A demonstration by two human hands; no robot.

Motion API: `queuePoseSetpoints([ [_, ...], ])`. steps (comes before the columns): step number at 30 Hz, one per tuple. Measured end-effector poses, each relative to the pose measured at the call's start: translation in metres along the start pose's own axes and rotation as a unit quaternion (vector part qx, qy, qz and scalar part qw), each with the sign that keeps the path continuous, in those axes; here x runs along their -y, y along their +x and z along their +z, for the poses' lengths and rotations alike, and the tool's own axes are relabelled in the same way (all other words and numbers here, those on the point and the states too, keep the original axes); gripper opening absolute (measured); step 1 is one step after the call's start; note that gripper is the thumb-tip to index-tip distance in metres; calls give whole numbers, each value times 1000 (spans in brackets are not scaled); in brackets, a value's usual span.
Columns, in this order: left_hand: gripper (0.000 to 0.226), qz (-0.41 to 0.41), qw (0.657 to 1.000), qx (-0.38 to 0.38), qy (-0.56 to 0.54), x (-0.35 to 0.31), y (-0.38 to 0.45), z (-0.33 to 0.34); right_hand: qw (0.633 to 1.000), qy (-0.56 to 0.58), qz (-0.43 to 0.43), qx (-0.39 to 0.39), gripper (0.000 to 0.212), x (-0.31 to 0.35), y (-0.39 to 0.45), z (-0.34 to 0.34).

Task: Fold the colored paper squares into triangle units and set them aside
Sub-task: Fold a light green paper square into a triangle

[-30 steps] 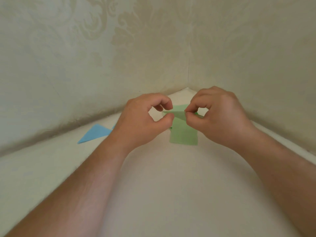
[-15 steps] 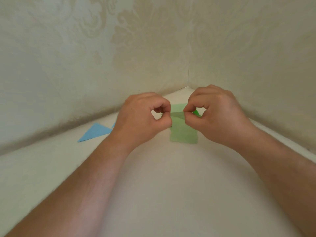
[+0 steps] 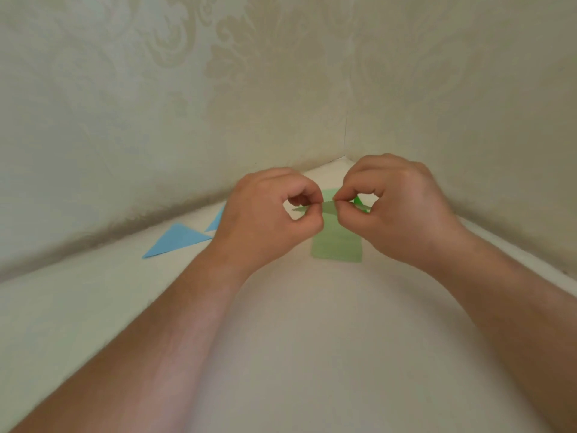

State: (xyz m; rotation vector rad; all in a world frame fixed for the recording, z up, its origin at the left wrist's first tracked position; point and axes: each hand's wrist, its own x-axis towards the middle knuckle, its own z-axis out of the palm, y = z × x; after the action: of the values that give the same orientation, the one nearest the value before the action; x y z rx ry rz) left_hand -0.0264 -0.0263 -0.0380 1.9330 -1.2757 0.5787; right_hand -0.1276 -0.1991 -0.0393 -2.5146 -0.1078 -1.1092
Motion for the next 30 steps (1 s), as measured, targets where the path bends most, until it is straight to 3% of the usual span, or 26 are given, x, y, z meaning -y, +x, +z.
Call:
queuePoseSetpoints([
  [11, 9, -73, 997, -19, -14, 5, -1, -11, 1000, 6, -4, -13, 8, 0, 0, -5],
  [20, 10, -134, 991, -21, -24, 1, 0, -16, 999, 32, 38, 2, 11, -1, -2, -8],
  [23, 6, -171, 984, -53, -17, 2, 1, -16, 997, 45, 60, 1, 13, -1, -2, -10],
  [27, 11, -288, 936, -141, -147, 12, 8, -15, 983, 108, 145, -23, 19, 2, 0, -14],
  [30, 20, -297, 896, -77, -321, -2, 9, -6, 924, 268, 271, -17, 16, 9, 4, -6],
])
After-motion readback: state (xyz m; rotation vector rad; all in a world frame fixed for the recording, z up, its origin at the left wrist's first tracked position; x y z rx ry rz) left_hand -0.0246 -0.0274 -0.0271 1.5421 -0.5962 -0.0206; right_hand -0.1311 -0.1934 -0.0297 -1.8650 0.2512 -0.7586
